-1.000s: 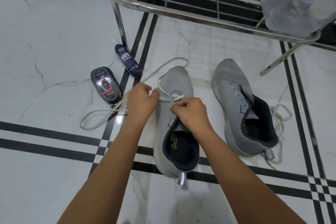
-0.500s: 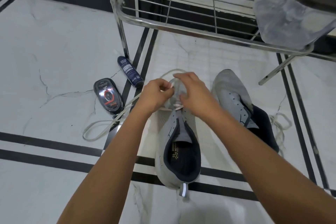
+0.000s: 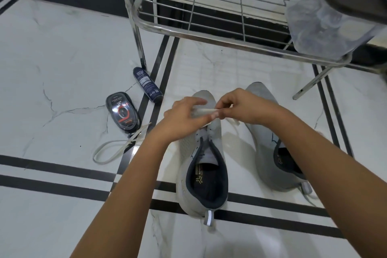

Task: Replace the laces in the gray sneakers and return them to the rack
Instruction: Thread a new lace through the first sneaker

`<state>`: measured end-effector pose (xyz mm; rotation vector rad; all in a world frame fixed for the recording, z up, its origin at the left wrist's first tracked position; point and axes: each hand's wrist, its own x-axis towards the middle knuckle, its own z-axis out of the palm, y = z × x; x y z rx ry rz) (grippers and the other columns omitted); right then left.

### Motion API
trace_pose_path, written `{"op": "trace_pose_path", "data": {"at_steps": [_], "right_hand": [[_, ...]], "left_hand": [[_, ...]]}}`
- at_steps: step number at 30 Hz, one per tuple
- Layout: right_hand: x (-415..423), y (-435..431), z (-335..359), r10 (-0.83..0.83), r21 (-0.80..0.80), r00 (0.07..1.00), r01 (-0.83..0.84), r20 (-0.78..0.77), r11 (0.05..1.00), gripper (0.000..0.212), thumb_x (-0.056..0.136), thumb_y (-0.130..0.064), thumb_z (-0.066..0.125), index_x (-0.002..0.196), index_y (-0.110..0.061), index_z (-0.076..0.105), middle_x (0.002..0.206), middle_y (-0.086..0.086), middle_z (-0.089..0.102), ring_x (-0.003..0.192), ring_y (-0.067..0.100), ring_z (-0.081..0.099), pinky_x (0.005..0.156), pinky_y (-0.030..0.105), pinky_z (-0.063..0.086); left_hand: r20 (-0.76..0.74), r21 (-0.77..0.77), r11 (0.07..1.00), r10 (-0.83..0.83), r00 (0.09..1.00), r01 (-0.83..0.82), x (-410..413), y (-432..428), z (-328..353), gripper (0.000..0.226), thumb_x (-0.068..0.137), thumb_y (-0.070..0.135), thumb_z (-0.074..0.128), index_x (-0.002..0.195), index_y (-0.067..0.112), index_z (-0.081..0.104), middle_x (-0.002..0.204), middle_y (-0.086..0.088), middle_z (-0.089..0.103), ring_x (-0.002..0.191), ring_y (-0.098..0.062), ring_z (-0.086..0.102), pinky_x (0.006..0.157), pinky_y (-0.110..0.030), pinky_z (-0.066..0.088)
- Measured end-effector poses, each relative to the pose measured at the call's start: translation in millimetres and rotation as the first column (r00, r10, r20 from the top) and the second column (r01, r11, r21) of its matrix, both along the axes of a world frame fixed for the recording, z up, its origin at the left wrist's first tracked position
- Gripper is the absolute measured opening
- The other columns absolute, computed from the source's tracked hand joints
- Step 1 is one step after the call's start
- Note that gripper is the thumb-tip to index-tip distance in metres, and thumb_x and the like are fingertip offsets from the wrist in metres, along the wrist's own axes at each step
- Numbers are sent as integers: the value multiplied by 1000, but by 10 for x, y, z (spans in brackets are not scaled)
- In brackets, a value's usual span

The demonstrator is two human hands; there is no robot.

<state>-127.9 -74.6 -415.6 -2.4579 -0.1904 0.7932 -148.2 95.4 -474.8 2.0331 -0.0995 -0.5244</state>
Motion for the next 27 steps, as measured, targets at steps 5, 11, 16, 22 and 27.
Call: {"op": "trace_pose_path", "data": {"at_steps": [5, 11, 16, 22, 27], "right_hand": [[-17, -90, 69, -111, 75, 990, 117, -81, 990, 14, 86, -26, 66, 83, -13, 69, 67, -4, 58, 60, 12, 41, 52, 22, 33], [-39, -98, 44, -143, 165, 981, 163, -129, 973, 14, 88, -24, 65, 87, -13, 72, 69, -5, 59, 54, 11, 35, 45, 22, 27], [-20, -83, 89, -150, 163, 977, 174, -149, 971, 16, 91, -23, 60, 90, -11, 70, 73, -3, 59, 52, 10, 35, 45, 22, 26], [-106, -133, -28, -140, 92, 976, 157, -166, 983, 14, 90, -26, 61, 89, -16, 71, 75, -4, 60, 53, 10, 35, 44, 20, 27], [-77, 52, -8, -108, 116, 984, 125, -141, 985, 13, 89, -22, 63, 88, -12, 71, 71, -4, 60, 53, 11, 34, 43, 21, 26]], "left_hand": [[116, 66, 964, 250, 961, -258, 142, 234, 57, 16, 87, 34, 62, 77, 23, 60, 74, 8, 59, 76, -13, 55, 67, -27, 42], [281, 266, 961, 4, 960, -82, 122, 279, 6, 35, 89, 40, 57, 117, 20, 62, 125, 2, 58, 118, -18, 51, 102, -39, 38], [154, 111, 992, 50, 987, -67, 115, 212, 173, 19, 92, 30, 55, 89, 16, 67, 79, 6, 64, 70, -8, 55, 60, -14, 42], [189, 341, 931, 68, 980, -130, 80, 461, 133, 33, 91, 36, 56, 118, 19, 61, 112, 4, 58, 110, -19, 54, 99, -36, 38], [85, 30, 998, -51, 995, 49, 30, 142, 206, 8, 87, 31, 63, 89, 25, 68, 84, 7, 66, 75, 5, 60, 74, -14, 45]]}}
